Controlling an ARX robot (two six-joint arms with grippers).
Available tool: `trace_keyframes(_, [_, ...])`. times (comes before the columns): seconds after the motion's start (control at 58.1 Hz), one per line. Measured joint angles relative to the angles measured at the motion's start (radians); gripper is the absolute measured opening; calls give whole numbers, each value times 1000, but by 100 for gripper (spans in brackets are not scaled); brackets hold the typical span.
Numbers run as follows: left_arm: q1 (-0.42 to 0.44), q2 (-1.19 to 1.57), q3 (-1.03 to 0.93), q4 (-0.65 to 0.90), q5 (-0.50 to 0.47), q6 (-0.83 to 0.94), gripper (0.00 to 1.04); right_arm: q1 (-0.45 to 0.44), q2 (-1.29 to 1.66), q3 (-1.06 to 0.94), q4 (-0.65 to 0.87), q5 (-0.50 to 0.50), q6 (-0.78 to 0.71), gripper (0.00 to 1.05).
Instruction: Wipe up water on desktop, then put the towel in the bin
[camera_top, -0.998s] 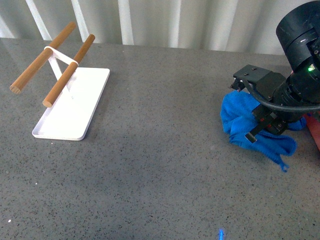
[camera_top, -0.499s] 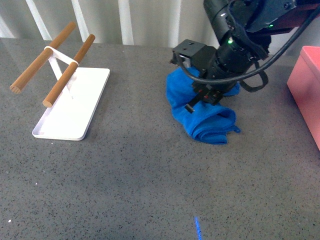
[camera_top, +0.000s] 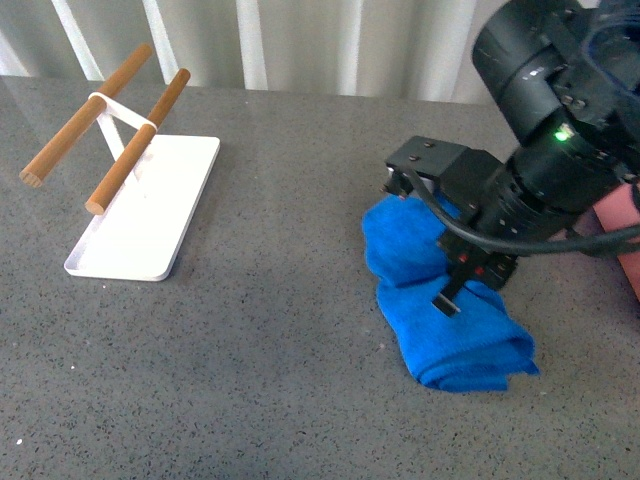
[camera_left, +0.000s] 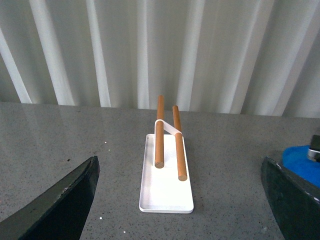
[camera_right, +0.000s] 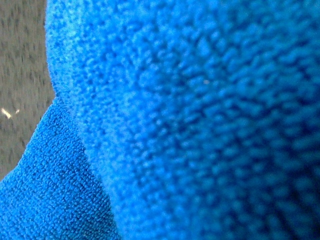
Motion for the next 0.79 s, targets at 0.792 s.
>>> trace_keyframes(0.792, [0, 0, 0, 0, 0, 0, 98, -264, -251, 565, -518, 287, 391, 4])
